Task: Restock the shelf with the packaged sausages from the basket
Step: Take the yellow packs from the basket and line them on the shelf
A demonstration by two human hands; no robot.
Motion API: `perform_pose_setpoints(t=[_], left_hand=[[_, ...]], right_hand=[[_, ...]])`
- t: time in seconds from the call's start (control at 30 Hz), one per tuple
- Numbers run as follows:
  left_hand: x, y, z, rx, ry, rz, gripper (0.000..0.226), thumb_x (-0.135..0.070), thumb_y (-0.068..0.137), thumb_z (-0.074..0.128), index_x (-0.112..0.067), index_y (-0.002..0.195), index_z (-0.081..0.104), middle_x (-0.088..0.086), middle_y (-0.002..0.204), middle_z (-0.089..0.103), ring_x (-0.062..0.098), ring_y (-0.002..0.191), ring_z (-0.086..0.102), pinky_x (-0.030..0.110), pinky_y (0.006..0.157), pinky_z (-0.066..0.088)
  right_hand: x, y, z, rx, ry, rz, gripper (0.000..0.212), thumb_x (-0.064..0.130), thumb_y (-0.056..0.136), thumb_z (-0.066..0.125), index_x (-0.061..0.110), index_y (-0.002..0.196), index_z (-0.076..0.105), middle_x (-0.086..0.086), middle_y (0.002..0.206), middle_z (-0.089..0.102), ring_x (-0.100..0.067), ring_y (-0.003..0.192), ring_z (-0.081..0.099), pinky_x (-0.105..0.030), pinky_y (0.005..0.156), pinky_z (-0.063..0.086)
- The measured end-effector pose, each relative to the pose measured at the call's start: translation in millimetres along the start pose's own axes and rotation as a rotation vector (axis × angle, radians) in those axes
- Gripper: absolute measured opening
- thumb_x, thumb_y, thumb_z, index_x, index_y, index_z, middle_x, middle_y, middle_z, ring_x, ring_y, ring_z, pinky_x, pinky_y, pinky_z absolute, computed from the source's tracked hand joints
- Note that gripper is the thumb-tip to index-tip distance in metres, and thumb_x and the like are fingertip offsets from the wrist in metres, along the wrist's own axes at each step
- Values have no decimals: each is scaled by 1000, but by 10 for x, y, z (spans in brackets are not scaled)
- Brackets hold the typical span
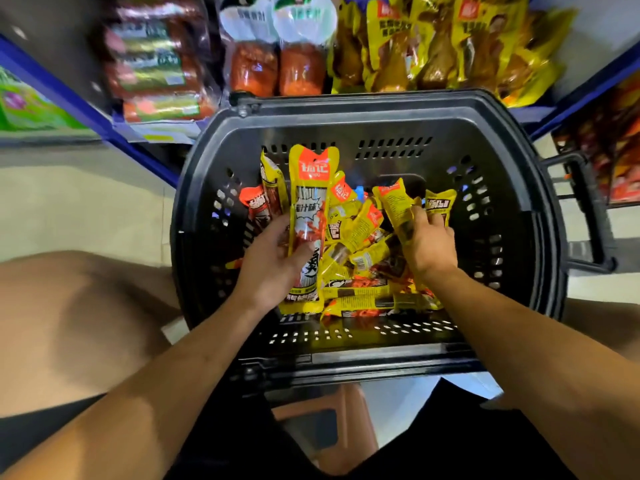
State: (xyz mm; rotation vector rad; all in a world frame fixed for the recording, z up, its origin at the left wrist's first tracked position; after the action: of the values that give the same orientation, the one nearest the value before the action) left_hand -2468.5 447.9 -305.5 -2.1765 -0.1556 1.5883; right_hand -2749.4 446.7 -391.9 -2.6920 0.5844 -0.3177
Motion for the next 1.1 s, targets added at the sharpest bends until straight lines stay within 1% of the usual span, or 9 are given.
perform_pose_setpoints(t=[0.13,0.23,0.37,0.43,0.53,0.73,0.87,0.97,1.1], left_hand=[[-70,-30,-27,-21,7,32,35,-15,92,63,-20,126,58,-10,110,68,-2,95,65,20,82,52],[-212,-51,-13,-40,65,78,22,-19,92,62,-21,114,62,-10,87,67,-6,67,62,15,60,49],[-272,-130,-10,-78,-19,63,19,-26,92,62,-29,111,63,-2,92,73,25,80,70,49,72,57],[-205,-168,-20,-86,-134,26,23,-26,91,62,-24,114,63,5,97,73,36,83,68,61,73,53],[-163,-226,-31,-77,-240,18,24,-30,88,60,-26,111,65,20,102,69,33,82,61,66,76,48],[-219,-348,-88,-101,-230,7,17,-25,97,53,-32,110,62,0,103,71,21,96,67,42,85,53],[-279,-410,-100,-87,-241,-3,22,-31,92,56,-29,114,63,-2,109,71,19,104,66,49,98,49],[-361,-453,-84,-31,-232,-1,37,-32,72,69,-33,109,63,2,108,71,26,103,67,56,95,50],[-684,-555,-103,-19,-171,101,38,-11,80,69,-38,105,60,-2,107,70,19,98,69,52,91,53]], right_hand=[[76,-203,-266,-51,268,20,54,23,83,70,11,132,52,-17,125,59,-36,113,57,-45,96,48],[157,-437,-418,-49,570,32,44,27,85,67,14,126,60,-4,117,64,-24,111,59,-39,98,48],[323,-761,-396,109,1202,143,18,11,95,56,13,110,65,0,85,68,-19,83,63,-26,68,51],[484,-916,-301,291,1505,169,22,8,97,51,10,114,66,-10,93,74,-25,84,68,-35,74,57],[654,-1114,-282,447,1684,149,28,17,98,51,5,119,65,-20,104,67,-27,86,65,-39,76,53],[724,-1311,-288,517,1666,115,44,34,98,55,3,128,54,-20,105,65,-27,85,66,-36,72,55],[695,-1387,-380,463,1617,68,31,6,91,65,3,120,54,-21,100,67,-29,85,69,-41,80,59],[644,-1422,-509,397,1423,-20,33,26,92,65,22,124,59,-9,113,71,-28,101,70,-49,90,55],[622,-1508,-901,245,1237,-183,25,29,99,56,38,122,58,6,114,71,-16,107,68,-35,88,55]])
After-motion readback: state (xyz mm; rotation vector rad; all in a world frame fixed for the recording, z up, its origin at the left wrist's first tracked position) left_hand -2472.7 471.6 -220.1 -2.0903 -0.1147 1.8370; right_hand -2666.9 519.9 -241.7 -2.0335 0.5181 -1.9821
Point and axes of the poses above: each hand's wrist, its own y-axis towards the middle knuckle, its own z-axis out of the palm, x = y × z, the point moved 9 cm from there along y, towards the middle knuckle
